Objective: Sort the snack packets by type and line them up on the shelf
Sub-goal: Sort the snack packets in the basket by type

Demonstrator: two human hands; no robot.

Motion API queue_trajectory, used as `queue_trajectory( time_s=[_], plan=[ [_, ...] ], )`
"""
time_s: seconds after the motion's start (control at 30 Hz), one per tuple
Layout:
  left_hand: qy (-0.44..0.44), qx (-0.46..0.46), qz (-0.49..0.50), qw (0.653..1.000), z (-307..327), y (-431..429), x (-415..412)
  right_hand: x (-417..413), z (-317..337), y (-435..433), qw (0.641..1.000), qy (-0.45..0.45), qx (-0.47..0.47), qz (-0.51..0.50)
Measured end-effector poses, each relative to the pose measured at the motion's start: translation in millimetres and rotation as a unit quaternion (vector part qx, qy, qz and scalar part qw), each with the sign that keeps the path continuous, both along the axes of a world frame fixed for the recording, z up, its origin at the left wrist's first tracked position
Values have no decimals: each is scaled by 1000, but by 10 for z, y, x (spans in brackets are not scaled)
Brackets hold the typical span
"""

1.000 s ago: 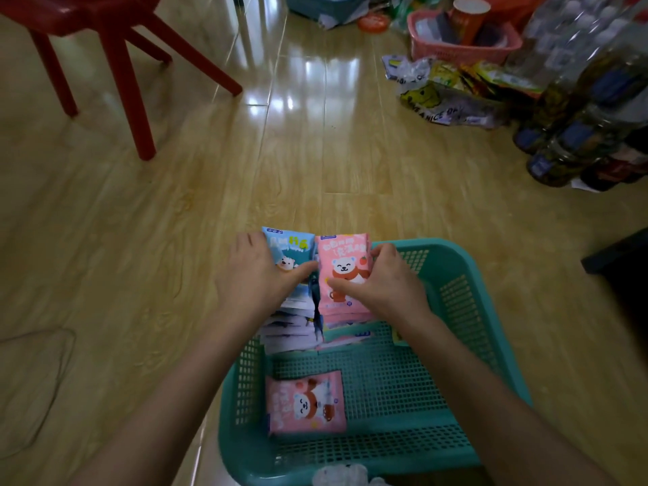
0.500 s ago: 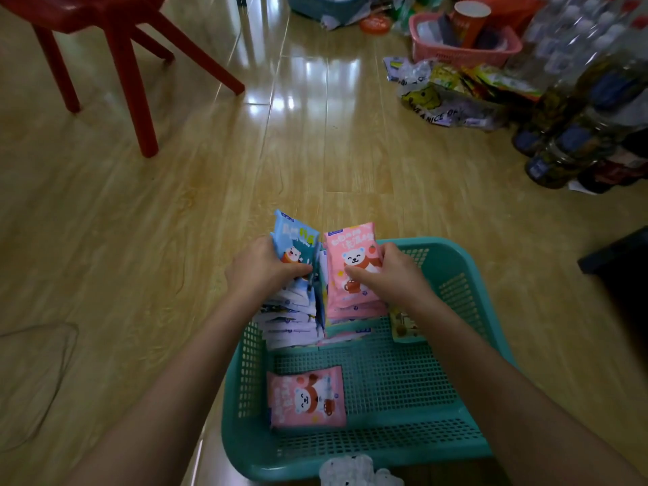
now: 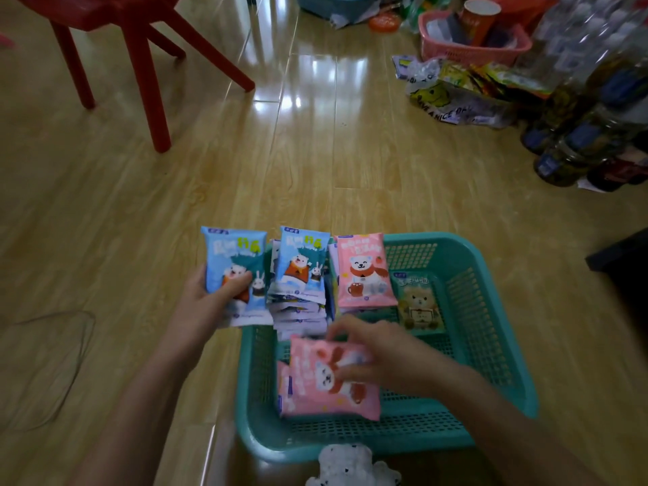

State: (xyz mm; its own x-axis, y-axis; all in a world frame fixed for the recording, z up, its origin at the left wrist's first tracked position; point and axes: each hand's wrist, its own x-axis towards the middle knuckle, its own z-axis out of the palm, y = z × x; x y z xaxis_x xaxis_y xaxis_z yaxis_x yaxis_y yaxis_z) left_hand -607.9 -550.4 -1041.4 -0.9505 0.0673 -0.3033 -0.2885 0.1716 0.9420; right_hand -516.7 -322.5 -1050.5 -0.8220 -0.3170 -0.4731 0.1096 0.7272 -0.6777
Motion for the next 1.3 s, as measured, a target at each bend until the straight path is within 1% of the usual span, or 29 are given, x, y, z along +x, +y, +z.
queue_trajectory(
  time_s=[0.13, 0.27, 0.37, 0.43, 0.53, 0.57, 0.6, 0.7, 0.77, 0.83, 0.93, 1.0, 1.1, 1.17, 1.2, 1.27, 1.3],
  plan=[
    [-21, 30, 12, 999, -79, -147, 218, -29, -555, -165, 997, -64, -27, 37],
    [-38, 65, 22, 997, -52, -250, 337, -72, -791, -141, 990, -110, -83, -6],
    [-50, 79, 21, 995, -25, -223, 421, -67, -853, -134, 987, -130, -88, -25],
    [-65, 78, 18, 995, -46, -177, 485, -38, -885, -153, 993, -109, -52, -17],
    [-94, 80, -10, 992, -85, -70, 595, 8, -917, -150, 998, 9, 61, 32],
    [-105, 81, -17, 991, -76, -13, 636, 19, -905, -125, 995, 45, 83, 42],
    [-113, 81, -28, 990, -102, 48, 672, 36, -878, -82, 994, 58, 84, 37],
    [-130, 83, -59, 986, -145, 302, 836, 147, -738, 204, 998, 4, 27, -53],
    [-134, 70, -108, 983, -222, 476, 974, 257, -627, 499, 993, -14, -2, -120],
    [-150, 53, -162, 974, -327, 653, 1111, 351, -550, 788, 979, 5, -22, -201],
    [-210, 48, -219, 952, -567, 893, 1211, 427, -505, 1072, 952, 40, -34, -300],
    [-221, 8, -253, 942, -699, 1021, 1193, 466, -512, 1162, 945, 32, -37, -322],
    [-213, -60, -270, 937, -789, 1171, 1103, 503, -526, 1223, 945, 9, -36, -326],
    [-185, -108, -295, 931, -841, 1259, 1058, 499, -514, 1249, 940, 2, -45, -338],
    [-158, -148, -319, 923, -855, 1294, 1047, 488, -505, 1262, 936, 0, -52, -348],
    [-97, -259, -364, 889, -870, 1340, 1038, 457, -484, 1279, 930, 0, -56, -363],
    [-61, -334, -386, 858, -869, 1352, 1030, 433, -471, 1279, 930, 0, -52, -364]
  ],
)
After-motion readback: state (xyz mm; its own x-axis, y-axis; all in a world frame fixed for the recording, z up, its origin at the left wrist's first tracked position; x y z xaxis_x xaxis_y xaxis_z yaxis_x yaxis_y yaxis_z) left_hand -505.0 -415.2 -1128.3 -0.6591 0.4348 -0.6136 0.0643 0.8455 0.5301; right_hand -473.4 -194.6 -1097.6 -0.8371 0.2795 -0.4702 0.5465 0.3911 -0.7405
